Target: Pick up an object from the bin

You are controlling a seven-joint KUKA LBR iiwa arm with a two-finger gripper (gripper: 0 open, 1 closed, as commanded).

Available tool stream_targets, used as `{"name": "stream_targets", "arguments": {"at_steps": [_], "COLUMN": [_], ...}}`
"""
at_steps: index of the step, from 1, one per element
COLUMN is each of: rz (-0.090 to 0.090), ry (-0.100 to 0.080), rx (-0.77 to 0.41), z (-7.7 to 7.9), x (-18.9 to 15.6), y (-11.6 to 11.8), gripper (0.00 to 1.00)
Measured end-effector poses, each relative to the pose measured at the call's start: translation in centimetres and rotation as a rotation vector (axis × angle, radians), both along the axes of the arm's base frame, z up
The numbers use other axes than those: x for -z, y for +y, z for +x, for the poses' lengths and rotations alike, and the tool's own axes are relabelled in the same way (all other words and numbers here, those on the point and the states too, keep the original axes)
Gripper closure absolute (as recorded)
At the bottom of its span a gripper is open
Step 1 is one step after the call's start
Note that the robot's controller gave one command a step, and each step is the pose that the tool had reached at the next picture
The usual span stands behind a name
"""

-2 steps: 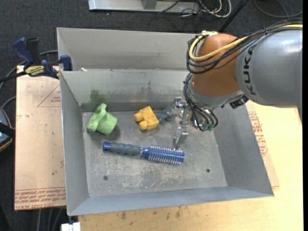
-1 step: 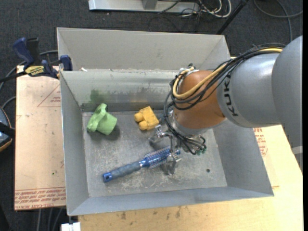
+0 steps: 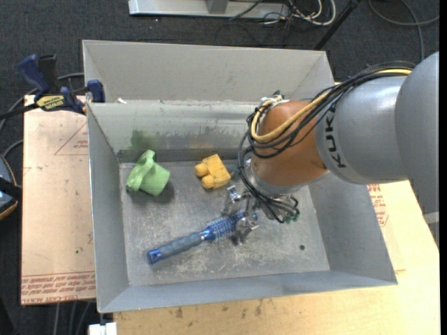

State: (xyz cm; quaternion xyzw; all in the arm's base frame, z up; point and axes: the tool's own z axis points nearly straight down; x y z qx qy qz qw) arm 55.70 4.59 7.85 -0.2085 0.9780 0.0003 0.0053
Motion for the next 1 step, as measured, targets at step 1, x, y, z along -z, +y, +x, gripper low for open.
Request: {"name": "stream_targets", "arguments": {"at_steps": [1], "rz": [-0.003], "ry": [0.002], "rx": [-0.207], "z": [-1.42], "x": [-14.62], "y": [0.23], "gripper": [1.0]}}
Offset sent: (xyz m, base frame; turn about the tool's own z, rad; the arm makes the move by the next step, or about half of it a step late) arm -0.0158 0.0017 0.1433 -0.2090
